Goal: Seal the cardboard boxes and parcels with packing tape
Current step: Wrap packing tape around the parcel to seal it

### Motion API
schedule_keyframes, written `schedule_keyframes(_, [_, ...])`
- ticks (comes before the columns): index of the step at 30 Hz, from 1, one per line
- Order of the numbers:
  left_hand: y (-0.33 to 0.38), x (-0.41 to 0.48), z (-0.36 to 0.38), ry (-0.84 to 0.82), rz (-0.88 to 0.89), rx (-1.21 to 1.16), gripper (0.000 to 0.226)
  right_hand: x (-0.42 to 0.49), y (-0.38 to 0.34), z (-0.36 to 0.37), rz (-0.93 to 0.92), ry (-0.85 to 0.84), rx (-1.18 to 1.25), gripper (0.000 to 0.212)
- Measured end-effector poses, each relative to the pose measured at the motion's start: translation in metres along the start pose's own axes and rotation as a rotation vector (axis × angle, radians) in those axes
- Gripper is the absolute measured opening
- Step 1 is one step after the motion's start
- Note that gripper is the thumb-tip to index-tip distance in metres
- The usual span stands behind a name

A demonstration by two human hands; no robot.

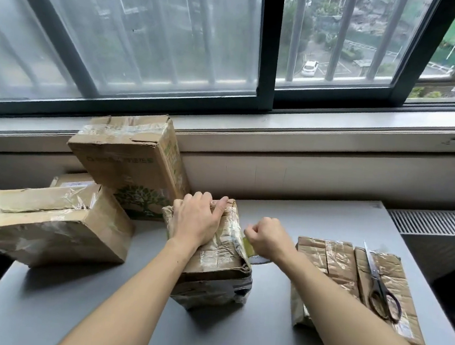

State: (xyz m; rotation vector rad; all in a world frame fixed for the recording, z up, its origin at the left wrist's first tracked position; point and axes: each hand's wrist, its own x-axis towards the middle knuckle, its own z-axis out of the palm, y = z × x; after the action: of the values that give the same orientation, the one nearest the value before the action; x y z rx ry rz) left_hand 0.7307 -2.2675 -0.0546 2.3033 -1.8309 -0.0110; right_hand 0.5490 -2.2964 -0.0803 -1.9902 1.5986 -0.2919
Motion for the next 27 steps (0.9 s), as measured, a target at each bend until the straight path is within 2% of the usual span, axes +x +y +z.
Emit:
schedule_keyframes(4, [-0.002, 0.000, -0.009, -0.082, 0.003, -0.018, 0.058, 0.005, -0.003, 0.016, -0.036, -0.023, 0.041, 0.047])
schedule_keyframes(8, [0.034, 0.010, -0.017, -0.314, -0.141, 0.055, 0.088, 0.012, -0.005, 0.015, -0.073, -0.029, 0.080, 0.045])
schedule_keyframes(9, [0.044, 0.010, -0.015, -0.346, -0.166, 0.075, 0.088, 0.012, -0.004, 0.018, -0.073, -0.040, 0.088, 0.044])
schedule_keyframes(14, [0.048, 0.012, -0.015, -0.319, -0.238, -0.014, 0.044, 0.015, 0.011, 0.015, 0.017, -0.057, 0.281, 0.053])
schedule_keyframes(17, [0.017, 0.012, -0.025, -0.256, -0.266, -0.176, 0.026, 0.015, 0.005, 0.014, 0.009, -0.112, 0.539, 0.055])
schedule_keyframes(21, [-0.040, 0.008, -0.042, -0.213, -0.302, -0.445, 0.019, 0.010, -0.025, 0.029, -0.038, -0.170, 0.806, 0.059])
schedule_keyframes(25, [-0.086, 0.000, -0.048, -0.123, -0.367, -0.680, 0.027, 0.009, -0.058, 0.041, 0.011, -0.185, 0.958, 0.057])
schedule_keyframes(27, [-0.097, -0.004, -0.049, -0.096, -0.401, -0.830, 0.021, 0.010, -0.075, 0.040, 0.045, -0.175, 1.025, 0.054])
